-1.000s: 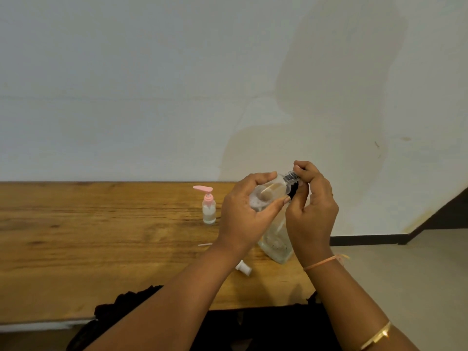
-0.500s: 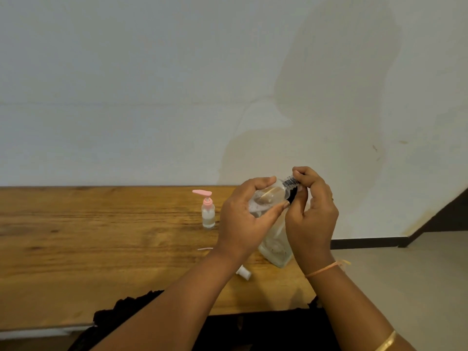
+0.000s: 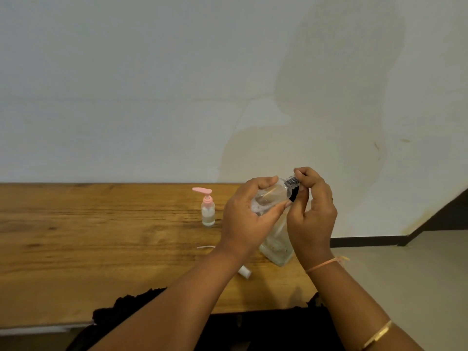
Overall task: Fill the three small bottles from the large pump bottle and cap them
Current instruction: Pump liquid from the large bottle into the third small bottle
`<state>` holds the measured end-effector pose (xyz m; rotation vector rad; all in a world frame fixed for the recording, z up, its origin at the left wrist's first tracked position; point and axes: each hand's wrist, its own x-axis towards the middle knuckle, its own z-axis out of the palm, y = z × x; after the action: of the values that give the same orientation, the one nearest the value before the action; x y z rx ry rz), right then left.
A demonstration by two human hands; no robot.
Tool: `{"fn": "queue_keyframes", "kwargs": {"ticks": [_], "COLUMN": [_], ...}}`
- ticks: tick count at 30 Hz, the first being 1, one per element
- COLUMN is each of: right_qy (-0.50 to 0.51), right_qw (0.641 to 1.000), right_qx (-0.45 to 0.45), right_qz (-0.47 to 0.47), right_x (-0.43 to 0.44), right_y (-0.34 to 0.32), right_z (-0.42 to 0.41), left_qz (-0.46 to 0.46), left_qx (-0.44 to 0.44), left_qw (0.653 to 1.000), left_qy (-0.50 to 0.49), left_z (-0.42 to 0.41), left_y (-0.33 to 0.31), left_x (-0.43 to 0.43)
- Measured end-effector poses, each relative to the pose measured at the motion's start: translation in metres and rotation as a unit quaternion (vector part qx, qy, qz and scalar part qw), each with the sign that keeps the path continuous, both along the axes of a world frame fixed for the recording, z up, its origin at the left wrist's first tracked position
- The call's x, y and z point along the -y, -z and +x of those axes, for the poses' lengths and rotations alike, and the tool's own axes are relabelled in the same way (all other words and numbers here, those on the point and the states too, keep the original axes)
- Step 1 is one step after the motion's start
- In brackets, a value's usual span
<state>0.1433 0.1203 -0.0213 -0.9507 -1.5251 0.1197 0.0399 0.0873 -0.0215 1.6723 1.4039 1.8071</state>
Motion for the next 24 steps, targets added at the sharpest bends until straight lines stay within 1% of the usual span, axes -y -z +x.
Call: {"fn": "queue_keyframes", "kwargs": {"ticks": [5, 13, 16, 21, 24], "right_qy": [-0.005, 0.010, 0.008, -0.007, -0.015], "right_qw": [1.000, 1.000, 0.999, 1.000, 0.999], "right_qx": [-0.026, 0.027, 0.034, -0.014, -0.031], "right_qz": [-0.014, 0.012, 0.014, -0.026, -0.023], "right_x": [0.008, -0.001, -0.002, 0.006, 0.011], "right_y": [-0.009, 0.001, 0.004, -0.006, -0.012], "right_z": [-0.002, 0.001, 0.003, -0.004, -0.007], "left_qz": [0.030, -0.010, -0.016, -0.020, -0.034], "left_qx": [0.001, 0.019, 0.025, 0.040, 0.006], "left_qw": [1.000, 1.000, 0.999, 0.998, 0.998], "left_qy": [-0.002, 0.007, 0.013, 0.036, 0.049], "left_z": [0.001, -0.001, 0.000, -0.001, -0.006], "left_y": [-0.006, 0.003, 0.004, -0.002, -0.007], "left_x": [0.004, -0.003, -0.003, 0.004, 0.007]}}
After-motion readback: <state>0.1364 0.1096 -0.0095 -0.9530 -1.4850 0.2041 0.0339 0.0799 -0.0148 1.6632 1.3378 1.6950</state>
